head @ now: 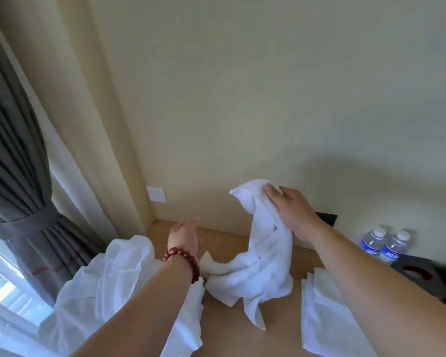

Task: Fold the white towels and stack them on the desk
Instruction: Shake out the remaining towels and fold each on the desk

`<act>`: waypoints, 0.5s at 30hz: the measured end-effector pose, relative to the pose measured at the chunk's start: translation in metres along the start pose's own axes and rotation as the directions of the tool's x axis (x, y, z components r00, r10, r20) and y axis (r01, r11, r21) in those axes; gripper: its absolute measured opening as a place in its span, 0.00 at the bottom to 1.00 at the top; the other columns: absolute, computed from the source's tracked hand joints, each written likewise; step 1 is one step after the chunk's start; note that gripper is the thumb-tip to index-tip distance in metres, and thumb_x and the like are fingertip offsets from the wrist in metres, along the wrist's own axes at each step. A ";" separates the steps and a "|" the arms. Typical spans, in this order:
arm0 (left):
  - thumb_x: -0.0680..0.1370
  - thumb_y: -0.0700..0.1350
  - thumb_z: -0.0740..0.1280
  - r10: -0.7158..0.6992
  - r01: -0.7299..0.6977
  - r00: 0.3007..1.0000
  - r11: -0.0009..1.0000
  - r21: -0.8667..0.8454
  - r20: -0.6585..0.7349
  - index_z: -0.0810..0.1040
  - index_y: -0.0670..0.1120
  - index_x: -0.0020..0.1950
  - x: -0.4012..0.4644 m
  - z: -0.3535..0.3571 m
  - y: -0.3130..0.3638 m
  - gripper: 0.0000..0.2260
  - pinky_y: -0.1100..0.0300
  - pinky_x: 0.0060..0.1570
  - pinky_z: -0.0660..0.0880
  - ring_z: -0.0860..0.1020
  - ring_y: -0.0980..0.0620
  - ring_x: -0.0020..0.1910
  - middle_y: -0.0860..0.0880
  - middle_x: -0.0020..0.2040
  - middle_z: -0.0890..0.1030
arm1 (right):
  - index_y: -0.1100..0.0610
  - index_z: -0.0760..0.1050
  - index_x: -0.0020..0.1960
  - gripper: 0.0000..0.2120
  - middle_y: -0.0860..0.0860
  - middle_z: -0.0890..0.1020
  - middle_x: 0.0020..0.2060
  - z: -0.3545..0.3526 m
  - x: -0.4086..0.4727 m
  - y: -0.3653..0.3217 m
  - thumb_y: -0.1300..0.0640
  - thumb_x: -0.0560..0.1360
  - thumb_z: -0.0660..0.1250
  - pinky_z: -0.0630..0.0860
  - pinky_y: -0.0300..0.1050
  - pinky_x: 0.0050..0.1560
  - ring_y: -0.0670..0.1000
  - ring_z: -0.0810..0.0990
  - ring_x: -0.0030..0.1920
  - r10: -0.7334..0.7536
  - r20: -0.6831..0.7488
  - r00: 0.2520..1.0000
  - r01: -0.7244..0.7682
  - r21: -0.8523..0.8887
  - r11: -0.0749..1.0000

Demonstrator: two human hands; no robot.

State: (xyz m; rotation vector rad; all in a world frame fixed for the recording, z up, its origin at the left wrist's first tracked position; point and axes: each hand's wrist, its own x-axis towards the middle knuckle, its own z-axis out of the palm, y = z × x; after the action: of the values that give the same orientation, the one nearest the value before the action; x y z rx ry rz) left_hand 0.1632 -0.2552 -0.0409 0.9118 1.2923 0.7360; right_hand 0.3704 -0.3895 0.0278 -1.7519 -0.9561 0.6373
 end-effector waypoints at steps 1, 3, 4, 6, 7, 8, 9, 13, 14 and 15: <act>0.78 0.45 0.67 0.037 -0.039 0.999 0.984 0.175 0.017 0.74 0.42 0.69 -0.008 0.008 -0.003 0.20 0.49 0.48 0.79 0.81 0.42 0.47 0.41 0.53 0.82 | 0.66 0.74 0.47 0.35 0.52 0.75 0.35 -0.007 -0.003 0.001 0.30 0.76 0.61 0.68 0.48 0.42 0.51 0.73 0.36 0.023 0.010 1.000 -0.023 0.017 1.000; 0.77 0.47 0.71 0.121 -0.149 0.989 0.884 0.444 0.090 0.67 0.51 0.75 -0.036 0.023 -0.007 0.28 0.55 0.53 0.78 0.79 0.47 0.56 0.46 0.69 0.73 | 0.64 0.77 0.49 0.37 0.53 0.77 0.38 -0.021 -0.009 0.001 0.27 0.73 0.61 0.69 0.50 0.44 0.52 0.75 0.39 0.063 0.050 0.997 -0.066 0.063 0.996; 0.75 0.48 0.73 0.191 -0.253 0.966 0.825 0.505 0.172 0.65 0.55 0.76 -0.050 0.031 -0.009 0.31 0.59 0.51 0.77 0.77 0.50 0.56 0.49 0.72 0.68 | 0.60 0.80 0.46 0.32 0.53 0.79 0.38 -0.028 -0.013 0.000 0.29 0.75 0.62 0.70 0.49 0.45 0.52 0.76 0.40 0.072 0.069 0.995 -0.079 0.096 0.992; 0.72 0.49 0.76 0.316 -0.470 0.879 0.703 0.534 0.357 0.64 0.58 0.76 -0.069 0.045 -0.014 0.36 0.57 0.60 0.74 0.71 0.52 0.65 0.53 0.74 0.63 | 0.53 0.85 0.41 0.23 0.53 0.84 0.40 -0.039 -0.021 -0.004 0.36 0.79 0.62 0.74 0.49 0.48 0.53 0.81 0.41 0.070 0.107 0.992 -0.087 0.169 0.982; 0.71 0.51 0.77 0.339 -0.536 0.837 0.662 0.523 0.429 0.65 0.58 0.75 -0.076 0.051 -0.015 0.36 0.54 0.65 0.73 0.70 0.53 0.67 0.55 0.72 0.65 | 0.53 0.86 0.43 0.22 0.54 0.86 0.44 -0.044 -0.025 -0.006 0.39 0.80 0.62 0.76 0.50 0.51 0.54 0.83 0.44 0.075 0.128 0.989 -0.101 0.209 0.973; 0.69 0.54 0.77 0.336 -0.563 0.814 0.660 0.498 0.475 0.69 0.56 0.72 -0.082 0.058 -0.015 0.33 0.53 0.64 0.73 0.72 0.54 0.65 0.57 0.69 0.70 | 0.54 0.87 0.46 0.21 0.56 0.87 0.47 -0.049 -0.028 -0.006 0.39 0.79 0.63 0.77 0.52 0.55 0.56 0.85 0.48 0.082 0.155 0.985 -0.119 0.248 0.962; 0.69 0.57 0.77 0.314 -0.550 0.811 0.696 0.461 0.493 0.73 0.55 0.66 -0.088 0.065 -0.012 0.28 0.53 0.60 0.76 0.76 0.56 0.59 0.56 0.63 0.76 | 0.55 0.86 0.49 0.21 0.58 0.86 0.50 -0.052 -0.031 -0.006 0.39 0.78 0.64 0.77 0.55 0.59 0.59 0.85 0.53 0.093 0.181 0.979 -0.142 0.284 0.948; 0.72 0.57 0.76 0.278 -0.408 0.832 0.893 0.189 0.480 0.83 0.46 0.50 -0.105 0.083 -0.007 0.16 0.51 0.53 0.79 0.82 0.44 0.46 0.46 0.46 0.85 | 0.61 0.84 0.57 0.27 0.63 0.84 0.56 -0.063 -0.040 -0.002 0.38 0.75 0.66 0.74 0.62 0.66 0.65 0.81 0.59 0.105 0.259 0.960 -0.192 0.338 0.921; 0.72 0.57 0.76 0.279 -0.368 0.843 0.923 0.114 0.460 0.84 0.46 0.49 -0.105 0.084 -0.006 0.15 0.48 0.57 0.79 0.83 0.43 0.49 0.45 0.48 0.86 | 0.61 0.84 0.57 0.27 0.63 0.84 0.56 -0.066 -0.043 -0.001 0.38 0.76 0.66 0.74 0.62 0.66 0.65 0.81 0.60 0.097 0.267 0.959 -0.189 0.346 0.919; 0.72 0.56 0.75 0.283 -0.334 0.856 0.941 0.046 0.433 0.85 0.46 0.49 -0.104 0.085 -0.004 0.15 0.48 0.57 0.79 0.83 0.43 0.50 0.45 0.49 0.86 | 0.61 0.84 0.57 0.26 0.63 0.84 0.56 -0.069 -0.045 -0.002 0.39 0.77 0.65 0.74 0.60 0.66 0.64 0.82 0.59 0.095 0.272 0.958 -0.193 0.364 0.911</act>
State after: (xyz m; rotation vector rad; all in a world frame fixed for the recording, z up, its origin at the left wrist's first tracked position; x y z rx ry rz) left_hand 0.2315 -0.3602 0.0082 1.3186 0.8177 0.6632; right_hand 0.3988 -0.4625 0.0537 -1.4151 -0.8016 1.0876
